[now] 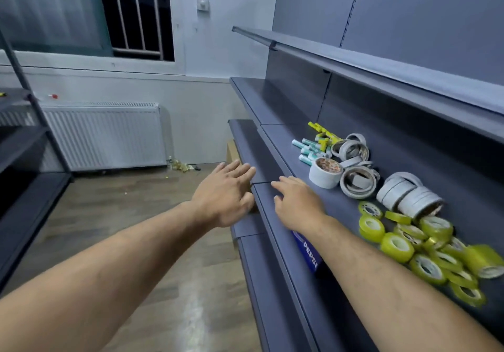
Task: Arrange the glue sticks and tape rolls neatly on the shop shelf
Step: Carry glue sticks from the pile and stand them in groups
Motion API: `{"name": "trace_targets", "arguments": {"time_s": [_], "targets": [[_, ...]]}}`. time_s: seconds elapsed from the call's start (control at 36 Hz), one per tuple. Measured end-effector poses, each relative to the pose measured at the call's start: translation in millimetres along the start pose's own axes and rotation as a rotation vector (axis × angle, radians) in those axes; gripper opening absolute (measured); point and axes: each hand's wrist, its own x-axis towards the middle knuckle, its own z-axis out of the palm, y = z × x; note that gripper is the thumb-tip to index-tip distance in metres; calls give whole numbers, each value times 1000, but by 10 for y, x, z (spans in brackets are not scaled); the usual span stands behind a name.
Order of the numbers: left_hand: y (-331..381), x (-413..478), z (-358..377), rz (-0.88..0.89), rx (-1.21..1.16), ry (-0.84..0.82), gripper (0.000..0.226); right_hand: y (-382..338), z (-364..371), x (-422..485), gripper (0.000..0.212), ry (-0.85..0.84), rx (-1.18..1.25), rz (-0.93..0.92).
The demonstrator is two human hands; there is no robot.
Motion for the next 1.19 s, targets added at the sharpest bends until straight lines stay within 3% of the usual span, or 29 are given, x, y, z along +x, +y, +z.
{"name": "trace_targets", "arguments": {"time_s": [0.22, 0.47, 0.61, 0.83, 0.97, 1.03, 1.11, 1.19], "targets": [[-630, 1002, 230, 97, -48, -33, 78, 198, 269, 1013, 44, -1, -19, 122], [-1145, 2143, 307, 281, -85, -58, 77, 432, 311, 1804, 13, 30, -120, 302], [-1158, 2687, 483, 359, -99, -76, 77, 684, 319, 2087, 29, 34, -179, 391], [-969, 3380, 734, 454, -81, -146, 77, 1110, 211, 2526, 18, 39, -242, 510], [-899, 3778, 977, 509, -54, -168, 65, 1262, 184, 2716, 20, -3, -229, 571], [-849, 3936, 1070, 558, -39, -149, 62, 1324, 182, 2784, 6, -28, -221, 605], [-747, 4165, 1200, 606, -48, -106, 31, 1433, 192, 2881, 10, -50, -215, 654], [-683, 4383, 1327, 598, -93, -96, 21, 1493, 176, 2939, 13, -41, -227, 734]]}}
